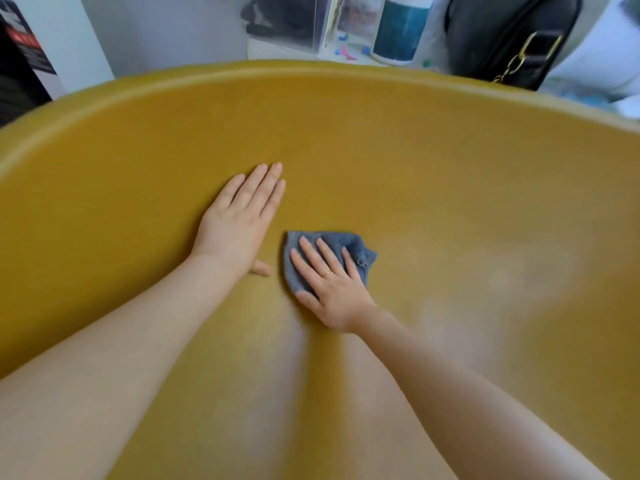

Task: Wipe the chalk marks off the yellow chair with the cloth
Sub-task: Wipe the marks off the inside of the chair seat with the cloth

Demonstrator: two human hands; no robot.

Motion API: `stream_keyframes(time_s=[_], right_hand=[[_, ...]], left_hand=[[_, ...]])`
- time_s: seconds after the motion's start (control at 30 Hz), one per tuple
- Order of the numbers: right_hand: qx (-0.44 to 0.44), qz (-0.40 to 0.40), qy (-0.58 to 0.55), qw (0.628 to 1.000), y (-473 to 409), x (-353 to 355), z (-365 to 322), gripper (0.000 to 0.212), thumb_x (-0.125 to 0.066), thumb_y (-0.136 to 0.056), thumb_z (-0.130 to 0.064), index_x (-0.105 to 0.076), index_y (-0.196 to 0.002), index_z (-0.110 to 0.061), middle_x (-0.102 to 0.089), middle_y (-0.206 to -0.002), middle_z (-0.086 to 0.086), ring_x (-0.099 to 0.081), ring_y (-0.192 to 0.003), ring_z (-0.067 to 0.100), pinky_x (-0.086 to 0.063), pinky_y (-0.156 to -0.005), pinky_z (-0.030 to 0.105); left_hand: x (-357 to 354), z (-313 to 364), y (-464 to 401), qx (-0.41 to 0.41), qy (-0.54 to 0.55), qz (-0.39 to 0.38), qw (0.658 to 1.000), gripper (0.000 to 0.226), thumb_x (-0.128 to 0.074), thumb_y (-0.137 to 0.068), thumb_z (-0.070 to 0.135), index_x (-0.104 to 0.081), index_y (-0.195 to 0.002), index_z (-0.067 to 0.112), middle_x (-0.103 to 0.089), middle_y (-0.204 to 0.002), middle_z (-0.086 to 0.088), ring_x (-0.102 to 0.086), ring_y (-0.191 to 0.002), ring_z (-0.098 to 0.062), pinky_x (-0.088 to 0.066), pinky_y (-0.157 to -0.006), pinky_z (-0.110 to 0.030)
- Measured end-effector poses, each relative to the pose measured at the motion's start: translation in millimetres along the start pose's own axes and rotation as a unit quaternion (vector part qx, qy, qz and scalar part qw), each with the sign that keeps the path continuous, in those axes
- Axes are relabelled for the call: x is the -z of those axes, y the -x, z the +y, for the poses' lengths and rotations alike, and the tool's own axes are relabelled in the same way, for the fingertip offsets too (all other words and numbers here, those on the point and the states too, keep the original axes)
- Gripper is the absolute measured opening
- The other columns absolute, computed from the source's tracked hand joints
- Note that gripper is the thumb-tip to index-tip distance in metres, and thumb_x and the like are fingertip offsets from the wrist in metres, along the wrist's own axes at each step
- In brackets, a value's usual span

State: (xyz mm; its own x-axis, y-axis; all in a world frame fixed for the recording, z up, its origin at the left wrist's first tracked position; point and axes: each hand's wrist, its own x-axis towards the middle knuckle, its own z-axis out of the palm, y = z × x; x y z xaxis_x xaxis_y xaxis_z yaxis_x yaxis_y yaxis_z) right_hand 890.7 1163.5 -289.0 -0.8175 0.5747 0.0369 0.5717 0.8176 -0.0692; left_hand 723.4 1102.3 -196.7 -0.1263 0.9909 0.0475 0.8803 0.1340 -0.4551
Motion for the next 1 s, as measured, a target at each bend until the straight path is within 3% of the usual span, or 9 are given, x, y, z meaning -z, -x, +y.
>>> stream_keyframes(time_s=[0.07, 0.1, 0.27, 0.47, 0.6, 0.67, 0.8, 0.9, 1.0], right_hand=[[-0.051, 0.074, 0.078, 0.993, -23.0, 20.0, 14.7, 0.061, -0.028, -0.085, -0.048, -0.035, -0.140, -0.023, -0.039, -0.147, -0.003, -0.039, -0.133, 0.021, -0.032, -0.105, 0.052], [-0.080, 0.111, 0.091, 0.986, -36.5, 35.0, 22.3, 0.058, -0.032, -0.085, -0.045, -0.039, -0.138, -0.022, -0.044, -0.144, -0.001, -0.044, -0.130, 0.023, -0.036, -0.101, 0.054], [-0.157, 0.252, 0.103, 0.949, -75.8, 111.7, 65.0, 0.059, -0.034, -0.095, -0.042, -0.014, -0.147, -0.023, -0.013, -0.156, 0.002, -0.009, -0.144, 0.026, -0.002, -0.113, 0.051], [-0.180, 0.240, 0.056, 0.952, -76.3, 94.8, 54.4, 0.061, -0.031, -0.095, -0.044, -0.008, -0.148, -0.024, -0.005, -0.157, 0.003, -0.001, -0.144, 0.027, 0.003, -0.113, 0.052], [-0.125, 0.172, 0.058, 0.975, -34.0, 18.0, 34.8, 0.058, -0.031, -0.091, -0.044, -0.026, -0.143, -0.021, -0.031, -0.151, 0.007, -0.022, -0.139, 0.029, -0.025, -0.105, 0.059], [-0.105, 0.132, 0.065, 0.984, -2.0, -17.7, 30.1, 0.057, -0.029, -0.089, -0.047, -0.028, -0.140, -0.022, -0.037, -0.148, 0.005, -0.021, -0.136, 0.025, -0.031, -0.102, 0.058], [-0.066, 0.097, 0.067, 0.991, 35.4, -38.6, 29.1, 0.056, -0.013, -0.094, -0.054, -0.029, -0.140, -0.026, -0.037, -0.148, -0.002, -0.021, -0.135, 0.019, -0.012, -0.110, 0.046], [-0.052, 0.087, 0.108, 0.989, 36.4, -28.1, 46.5, 0.053, -0.019, -0.093, -0.051, -0.029, -0.140, -0.028, -0.041, -0.145, -0.005, -0.035, -0.134, 0.018, -0.014, -0.108, 0.042], [-0.090, 0.138, 0.147, 0.975, 21.8, 1.4, 87.7, 0.053, -0.030, -0.088, -0.046, -0.031, -0.138, -0.028, -0.045, -0.143, -0.006, -0.038, -0.132, 0.018, -0.017, -0.107, 0.042]], left_hand=[[-1.4, 2.3, -3.0, 0.006, 0.001, 0.003, 1.000, 0.131, -0.058, -0.067, 0.072, 0.024, -0.143, 0.003, 0.027, -0.153, -0.013, 0.017, -0.145, -0.025, 0.013, -0.116, -0.037], [-1.5, 4.0, -3.6, 0.007, -0.001, 0.003, 1.000, 0.132, -0.057, -0.067, 0.072, 0.025, -0.143, 0.002, 0.028, -0.153, -0.013, 0.017, -0.144, -0.026, 0.013, -0.116, -0.037], [-0.1, 10.9, -7.4, -0.001, -0.018, -0.004, 1.000, 0.133, -0.055, -0.068, 0.074, 0.028, -0.139, -0.003, 0.030, -0.152, -0.016, 0.018, -0.144, -0.026, 0.009, -0.116, -0.035], [-0.6, 6.5, -11.2, -0.011, -0.013, 0.000, 1.000, 0.139, -0.053, -0.063, 0.080, 0.032, -0.137, -0.001, 0.031, -0.151, -0.013, 0.020, -0.144, -0.024, 0.011, -0.116, -0.035], [-2.5, 12.3, -12.7, -0.015, 0.009, 0.023, 1.000, 0.135, -0.058, -0.065, 0.074, 0.025, -0.142, 0.000, 0.029, -0.153, -0.013, 0.018, -0.144, -0.025, 0.009, -0.117, -0.036], [-4.5, 22.2, -14.4, -0.028, 0.014, 0.045, 0.998, 0.131, -0.059, -0.068, 0.070, 0.022, -0.144, 0.002, 0.026, -0.154, -0.012, 0.016, -0.145, -0.024, 0.008, -0.117, -0.035], [-0.5, 51.6, -25.7, -0.047, 0.008, 0.084, 0.995, 0.131, -0.062, -0.063, 0.070, 0.011, -0.146, 0.001, 0.010, -0.158, -0.012, 0.002, -0.147, -0.023, -0.001, -0.118, -0.034], [12.2, 67.9, -40.7, -0.060, -0.038, 0.116, 0.991, 0.137, -0.068, -0.049, 0.073, 0.000, -0.144, 0.001, -0.011, -0.158, -0.007, -0.016, -0.145, -0.020, -0.008, -0.117, -0.033], [18.7, 79.5, -53.7, -0.069, -0.069, 0.087, 0.991, 0.136, -0.068, -0.061, 0.066, 0.017, -0.143, -0.001, 0.013, -0.157, -0.014, 0.004, -0.146, -0.024, 0.003, -0.117, -0.036]])
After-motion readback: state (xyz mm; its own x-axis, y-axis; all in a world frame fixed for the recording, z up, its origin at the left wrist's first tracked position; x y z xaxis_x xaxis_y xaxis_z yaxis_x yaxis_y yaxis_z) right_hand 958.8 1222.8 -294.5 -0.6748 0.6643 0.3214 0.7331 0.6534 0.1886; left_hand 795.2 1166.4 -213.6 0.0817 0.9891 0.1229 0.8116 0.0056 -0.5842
